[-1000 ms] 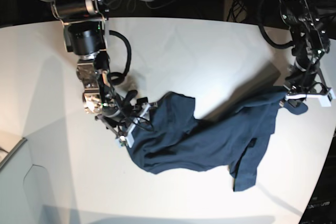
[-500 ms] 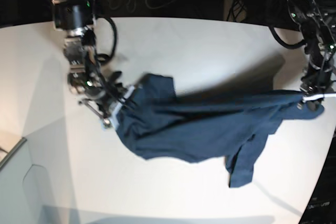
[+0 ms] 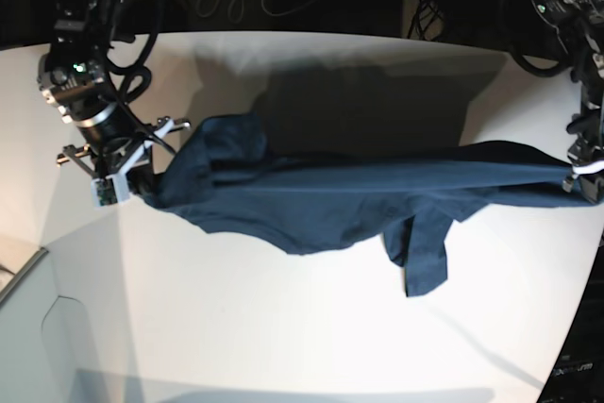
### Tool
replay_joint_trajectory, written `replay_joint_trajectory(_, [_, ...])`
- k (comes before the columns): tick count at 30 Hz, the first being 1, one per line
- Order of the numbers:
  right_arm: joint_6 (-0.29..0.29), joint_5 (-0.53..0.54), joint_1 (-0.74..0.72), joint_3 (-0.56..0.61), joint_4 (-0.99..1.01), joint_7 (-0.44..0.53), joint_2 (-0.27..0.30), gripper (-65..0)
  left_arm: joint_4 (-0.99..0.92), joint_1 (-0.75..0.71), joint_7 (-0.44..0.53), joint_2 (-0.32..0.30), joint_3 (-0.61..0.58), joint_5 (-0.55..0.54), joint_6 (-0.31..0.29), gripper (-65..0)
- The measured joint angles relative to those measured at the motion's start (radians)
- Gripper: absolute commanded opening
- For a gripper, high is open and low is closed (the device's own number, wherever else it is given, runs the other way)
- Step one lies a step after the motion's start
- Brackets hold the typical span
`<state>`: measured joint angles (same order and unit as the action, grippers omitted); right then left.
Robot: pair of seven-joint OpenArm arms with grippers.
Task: Layout the t-shirt on the table in an organized manner, then fold the t-shirt properly
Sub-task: 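Pull the shirt apart between both grippers to spread it, then lift the navy shirt high with both grippers and shake it out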
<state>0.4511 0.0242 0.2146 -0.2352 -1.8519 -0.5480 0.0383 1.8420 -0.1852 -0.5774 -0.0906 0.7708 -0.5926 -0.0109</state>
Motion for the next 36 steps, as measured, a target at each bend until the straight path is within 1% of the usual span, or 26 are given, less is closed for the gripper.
replay_joint_trajectory(4, [0.01,-0.001,0.043,-0.009,-0.041,-0.001,0.0,-65.0,0.045,-0.023,0.004,0.0,0.0,-0.016,-0.004,-65.0])
replay_joint_trajectory(6, [0.013,-0.001,0.043,-0.009,-0.054,-0.008,0.0,-65.0,0.045,-0.021,0.005,0.0,0.0,-0.047,-0.003,-65.0])
replay_joint_trajectory(8, [0.012,-0.002,0.023,-0.01,-0.061,-0.002,0.0,-65.0,0.044,-0.015,0.005,-0.009,-0.005,-0.092,-0.003,-65.0])
replay_joint_trajectory(11, [0.014,-0.003,-0.04,-0.011,-0.061,-0.006,0.001,-65.0,0.037,0.066,0.006,-0.01,-0.034,-0.093,0.016,-65.0])
replay_joint_trajectory(13, [0.016,-0.014,-0.1,-0.012,-0.061,-0.009,0.004,-65.0,0.012,0.143,0.028,-0.021,-0.092,-0.076,0.02,-65.0])
replay_joint_trajectory(14, [0.015,-0.019,-0.135,-0.013,-0.061,-0.008,0.008,-65.0,-0.002,0.19,0.016,-0.028,-0.132,-0.063,0.014,-65.0])
replay_joint_trajectory(17, [0.011,-0.026,-0.242,-0.016,-0.061,-0.015,0.013,-65.0,-0.059,0.32,0.027,-0.047,-0.246,-0.022,0.017,-65.0])
replay_joint_trajectory(18, [0.011,-0.026,-0.283,-0.016,-0.06,-0.014,0.023,-65.0,-0.082,0.37,0.026,-0.045,-0.28,-0.012,0.013,-65.0])
replay_joint_trajectory(21, [0.01,-0.031,-0.426,-0.019,-0.045,-0.059,0.056,-65.0,-0.17,0.521,0.02,-0.044,-0.349,0.06,0.025,-65.0])
replay_joint_trajectory(22, [0.01,-0.036,-0.478,-0.021,-0.038,-0.075,0.062,-65.0,-0.196,0.57,0.02,-0.043,-0.367,0.066,0.014,-65.0])
replay_joint_trajectory(24, [0.011,-0.017,-0.583,-0.03,0.005,-0.082,0.082,-65.0,-0.267,0.677,0.024,-0.043,-0.398,0.084,0.011,-65.0])
replay_joint_trajectory(27, [0.013,-0.029,-0.734,-0.04,0.105,-0.1,0.121,-65.0,-0.407,0.843,0.027,-0.048,-0.43,0.099,0.012,-65.0])
replay_joint_trajectory(28, [0.012,-0.027,-0.787,-0.039,0.142,-0.106,0.134,-65.0,-0.463,0.905,0.022,-0.051,-0.436,0.1,0.019,-65.0])
replay_joint_trajectory(30, [0.013,-0.022,-0.883,-0.039,0.195,-0.106,0.148,-65.0,-0.539,1.007,0.013,-0.045,-0.441,0.094,0.013,-65.0])
replay_joint_trajectory(34, [0.013,-0.017,-1.056,-0.037,0.268,-0.087,0.174,-65.0,-0.644,1.184,0.032,-0.048,-0.444,0.092,0.015,-65.0])
replay_joint_trajectory(36, [0.013,-0.017,-1.122,-0.036,0.3,-0.086,0.183,-65.0,-0.664,1.238,0.034,-0.048,-0.443,0.092,0.011,-65.0])
